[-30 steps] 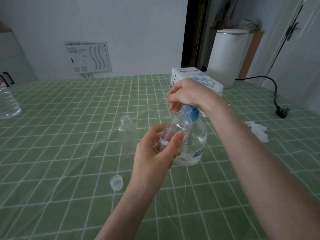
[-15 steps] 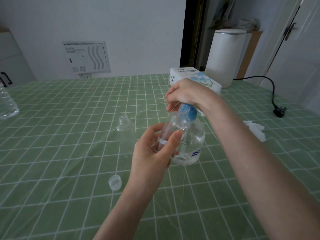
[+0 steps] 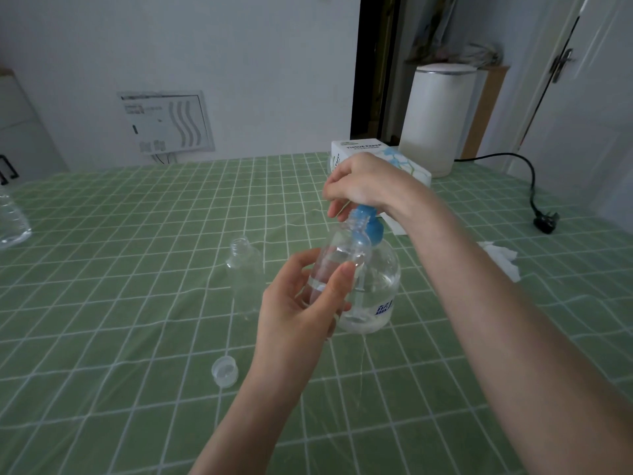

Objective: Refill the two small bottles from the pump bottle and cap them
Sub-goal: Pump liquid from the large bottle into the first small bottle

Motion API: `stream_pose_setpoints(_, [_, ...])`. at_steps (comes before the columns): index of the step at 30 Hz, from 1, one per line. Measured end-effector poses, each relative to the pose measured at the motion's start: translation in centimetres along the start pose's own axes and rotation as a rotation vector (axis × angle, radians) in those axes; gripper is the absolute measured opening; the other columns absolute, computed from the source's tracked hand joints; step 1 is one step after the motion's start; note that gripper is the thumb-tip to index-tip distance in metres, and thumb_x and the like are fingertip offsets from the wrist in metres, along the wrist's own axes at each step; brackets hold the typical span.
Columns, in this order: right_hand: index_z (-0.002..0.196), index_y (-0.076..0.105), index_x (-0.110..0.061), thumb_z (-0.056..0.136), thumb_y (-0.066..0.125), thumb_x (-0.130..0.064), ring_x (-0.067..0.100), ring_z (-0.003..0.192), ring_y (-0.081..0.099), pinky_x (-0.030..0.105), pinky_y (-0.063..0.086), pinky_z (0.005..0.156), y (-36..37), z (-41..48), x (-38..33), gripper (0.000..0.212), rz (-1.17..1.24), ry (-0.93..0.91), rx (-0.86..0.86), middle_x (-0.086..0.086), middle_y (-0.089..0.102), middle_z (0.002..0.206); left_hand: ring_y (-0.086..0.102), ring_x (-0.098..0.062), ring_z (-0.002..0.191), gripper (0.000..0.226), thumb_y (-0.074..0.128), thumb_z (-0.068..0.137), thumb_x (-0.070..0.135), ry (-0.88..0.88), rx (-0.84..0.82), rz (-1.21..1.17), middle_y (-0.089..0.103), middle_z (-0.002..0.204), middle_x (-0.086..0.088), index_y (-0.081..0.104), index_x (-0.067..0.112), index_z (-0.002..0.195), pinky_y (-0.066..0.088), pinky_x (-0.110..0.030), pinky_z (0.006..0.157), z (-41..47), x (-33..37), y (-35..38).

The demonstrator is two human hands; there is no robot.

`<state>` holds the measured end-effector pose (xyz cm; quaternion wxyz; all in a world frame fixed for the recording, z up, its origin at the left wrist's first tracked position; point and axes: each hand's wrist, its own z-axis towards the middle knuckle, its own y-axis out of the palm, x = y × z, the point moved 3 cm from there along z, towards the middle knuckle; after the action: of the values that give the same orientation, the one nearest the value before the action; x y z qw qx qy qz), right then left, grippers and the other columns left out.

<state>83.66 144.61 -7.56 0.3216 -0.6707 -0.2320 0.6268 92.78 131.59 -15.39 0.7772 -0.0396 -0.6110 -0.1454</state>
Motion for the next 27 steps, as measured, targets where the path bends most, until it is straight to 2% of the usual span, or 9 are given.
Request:
stream_pose_setpoints(2, [0.106,0.069,0.003,0.089,0.060,-0.009,0.030,0.090,0.068,0.047,0.053,0.095,0.17,0.12,0.02,0.023,-0.004,0.009,-0.021,0.018,0.075,0.100,0.063,-0.007,0.058,0.026,0.068,0.064,0.055,-0.003,0.003,0.002,0.069,0.073,0.006,0.067,0.037,0.083,0.044,-0.015,0.045,-0.01,0.00,-0.04])
stream_pose_setpoints(5, [0.104,0.070,0.001,0.088,0.061,-0.009,0.037,0.105,0.068,0.050,0.052,0.098,0.29,0.09,0.09,0.020,-0.007,0.027,-0.041,0.021,0.073,0.105,0.063,-0.007,0.057,0.021,0.067,0.063,0.052,-0.007,0.006,0.003,0.069,0.070,0.008,0.066,0.039,0.079,0.043,-0.015,0.044,-0.01,-0.01,-0.03])
stream_pose_setpoints(13, [0.109,0.070,-0.003,0.089,0.062,-0.009,0.034,0.107,0.066,0.047,0.051,0.100,0.93,-0.17,0.69,0.022,-0.005,0.045,-0.059,0.018,0.071,0.109,0.062,-0.008,0.057,0.030,0.065,0.061,0.051,-0.032,0.009,0.010,0.069,0.070,0.004,0.067,0.031,0.084,0.043,-0.015,0.044,-0.20,-0.22,-0.11])
stream_pose_setpoints(16, [0.105,0.070,-0.004,0.090,0.062,-0.008,0.030,0.099,0.068,0.046,0.052,0.099,0.70,-0.19,0.55,0.018,-0.002,0.032,-0.048,0.014,0.074,0.100,0.062,-0.007,0.056,0.028,0.065,0.060,0.051,-0.031,0.013,0.000,0.069,0.071,0.006,0.067,0.033,0.081,0.042,-0.014,0.043,-0.14,-0.13,-0.01])
stream_pose_setpoints(19, [0.097,0.067,-0.007,0.092,0.059,-0.010,0.020,0.084,0.065,0.043,0.053,0.097,0.24,-0.12,0.23,0.010,-0.005,0.003,-0.040,0.001,0.072,0.075,0.063,-0.006,0.056,0.028,0.064,0.060,0.052,-0.020,0.007,-0.011,0.070,0.072,0.008,0.067,0.036,0.082,0.042,-0.014,0.043,-0.08,0.00,0.03])
stream_pose_setpoints(22, [0.091,0.064,-0.012,0.092,0.059,-0.009,0.018,0.081,0.064,0.042,0.054,0.096,0.04,-0.12,0.00,0.006,0.006,-0.010,-0.032,-0.002,0.069,0.068,0.063,-0.006,0.057,0.029,0.064,0.060,0.053,-0.008,0.001,-0.004,0.070,0.072,0.009,0.066,0.037,0.084,0.042,-0.013,0.044,-0.12,0.12,0.05])
stream_pose_setpoints(24, [0.089,0.064,-0.012,0.091,0.059,-0.007,0.022,0.084,0.066,0.044,0.053,0.097,0.21,-0.20,-0.06,0.008,0.011,-0.004,-0.047,-0.002,0.070,0.067,0.063,-0.006,0.057,0.029,0.064,0.061,0.053,-0.010,0.004,-0.004,0.070,0.072,0.009,0.066,0.036,0.084,0.042,-0.013,0.044,-0.10,0.09,-0.04])
stream_pose_setpoints(27, [0.092,0.068,-0.006,0.090,0.058,-0.005,0.032,0.104,0.069,0.048,0.053,0.098,0.30,-0.36,-0.08,0.011,0.005,0.015,-0.060,-0.002,0.071,0.070,0.063,-0.007,0.058,0.029,0.064,0.062,0.053,-0.014,0.003,0.007,0.070,0.073,0.009,0.066,0.035,0.084,0.042,-0.014,0.044,-0.06,0.01,-0.06])
